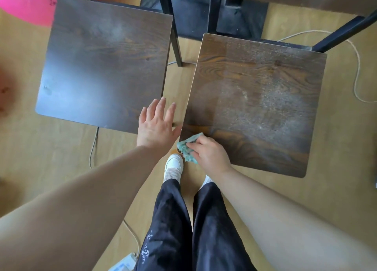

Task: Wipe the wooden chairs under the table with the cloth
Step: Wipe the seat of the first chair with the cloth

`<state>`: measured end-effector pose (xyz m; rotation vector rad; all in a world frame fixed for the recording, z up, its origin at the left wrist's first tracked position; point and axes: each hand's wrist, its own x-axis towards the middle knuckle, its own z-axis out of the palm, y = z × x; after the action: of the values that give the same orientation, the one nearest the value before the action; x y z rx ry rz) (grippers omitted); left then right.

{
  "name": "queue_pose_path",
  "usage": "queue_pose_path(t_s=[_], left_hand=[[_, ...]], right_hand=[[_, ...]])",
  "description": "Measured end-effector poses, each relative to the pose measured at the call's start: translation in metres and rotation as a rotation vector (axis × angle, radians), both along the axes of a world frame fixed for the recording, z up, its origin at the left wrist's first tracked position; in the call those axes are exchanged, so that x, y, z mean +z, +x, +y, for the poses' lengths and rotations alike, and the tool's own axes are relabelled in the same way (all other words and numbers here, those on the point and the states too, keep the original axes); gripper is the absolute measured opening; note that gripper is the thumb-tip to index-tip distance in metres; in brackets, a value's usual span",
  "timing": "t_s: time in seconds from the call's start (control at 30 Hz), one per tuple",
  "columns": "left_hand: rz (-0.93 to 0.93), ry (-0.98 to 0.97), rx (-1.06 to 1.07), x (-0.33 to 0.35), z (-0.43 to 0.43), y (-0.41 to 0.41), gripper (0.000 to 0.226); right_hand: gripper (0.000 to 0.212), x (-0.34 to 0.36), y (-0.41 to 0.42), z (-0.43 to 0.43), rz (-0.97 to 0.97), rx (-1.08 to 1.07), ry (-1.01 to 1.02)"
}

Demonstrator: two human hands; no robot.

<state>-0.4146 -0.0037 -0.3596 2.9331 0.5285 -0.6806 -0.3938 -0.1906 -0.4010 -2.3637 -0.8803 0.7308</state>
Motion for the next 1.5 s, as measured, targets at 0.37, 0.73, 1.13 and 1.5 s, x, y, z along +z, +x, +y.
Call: queue_pose_path(t_s=[0.37,0.73,1.13,1.5], left_hand=[[-0.081,-0.002,0.061,0.0,0.009,0.104,0.065],[-0.081,-0.005,0.041,-0.015,0.027,0.121,0.064],[-0.069,-0.011,0.051,-0.025,0.029,0.105,0.064],[-0.081,-0.041,0.042,-0.023,0.021,0.09,0.063]], right_hand=[[0.026,0.031,0.158,-0.021,-0.148,-0.459,0.016],[0.035,0.008,0.269,0.022,-0.236,-0.718,-0.252],[0.028,0.009,0.265,0.103,-0.202,-0.505,-0.192],[0.016,0.003,0.187,0.044,-0.18,-0.335,-0.111]])
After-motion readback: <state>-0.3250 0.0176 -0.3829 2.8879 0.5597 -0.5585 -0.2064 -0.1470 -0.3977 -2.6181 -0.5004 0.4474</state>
